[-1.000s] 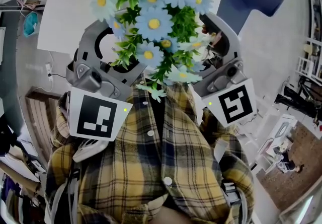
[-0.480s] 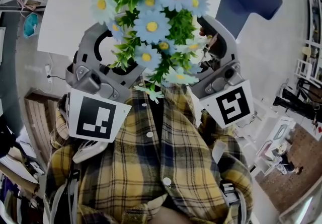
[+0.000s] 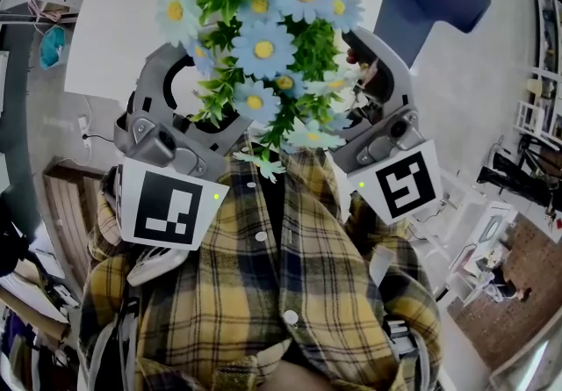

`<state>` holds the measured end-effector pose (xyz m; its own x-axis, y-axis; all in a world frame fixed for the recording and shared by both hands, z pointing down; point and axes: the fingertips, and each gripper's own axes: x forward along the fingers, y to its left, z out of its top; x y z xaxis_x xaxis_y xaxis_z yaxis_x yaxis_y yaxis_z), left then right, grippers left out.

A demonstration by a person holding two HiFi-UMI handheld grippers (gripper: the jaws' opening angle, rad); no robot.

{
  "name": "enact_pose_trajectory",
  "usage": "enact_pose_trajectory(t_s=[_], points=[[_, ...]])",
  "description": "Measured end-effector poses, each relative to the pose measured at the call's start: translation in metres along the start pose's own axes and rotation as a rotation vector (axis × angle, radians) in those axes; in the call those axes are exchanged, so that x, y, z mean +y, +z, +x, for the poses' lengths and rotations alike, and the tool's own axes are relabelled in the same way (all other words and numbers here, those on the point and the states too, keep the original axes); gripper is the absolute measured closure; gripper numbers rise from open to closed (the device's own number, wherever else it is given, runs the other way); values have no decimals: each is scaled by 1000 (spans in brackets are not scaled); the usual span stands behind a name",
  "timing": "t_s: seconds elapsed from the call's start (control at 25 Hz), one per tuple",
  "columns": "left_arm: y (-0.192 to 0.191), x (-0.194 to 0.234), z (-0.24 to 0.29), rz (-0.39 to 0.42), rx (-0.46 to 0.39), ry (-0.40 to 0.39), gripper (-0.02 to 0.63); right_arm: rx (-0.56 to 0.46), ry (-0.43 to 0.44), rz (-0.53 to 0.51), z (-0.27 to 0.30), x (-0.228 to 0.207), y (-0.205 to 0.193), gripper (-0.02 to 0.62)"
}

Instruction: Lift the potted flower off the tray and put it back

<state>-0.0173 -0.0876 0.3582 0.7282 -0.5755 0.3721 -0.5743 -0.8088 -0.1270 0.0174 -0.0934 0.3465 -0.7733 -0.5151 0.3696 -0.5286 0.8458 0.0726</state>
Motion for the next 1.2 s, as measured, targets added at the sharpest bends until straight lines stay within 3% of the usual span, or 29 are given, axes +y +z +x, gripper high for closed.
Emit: enact_pose_trajectory(t_s=[1.2], points=[[-3, -5, -6, -24, 64, -63, 291, -6, 7, 74, -2, 7, -3, 244]])
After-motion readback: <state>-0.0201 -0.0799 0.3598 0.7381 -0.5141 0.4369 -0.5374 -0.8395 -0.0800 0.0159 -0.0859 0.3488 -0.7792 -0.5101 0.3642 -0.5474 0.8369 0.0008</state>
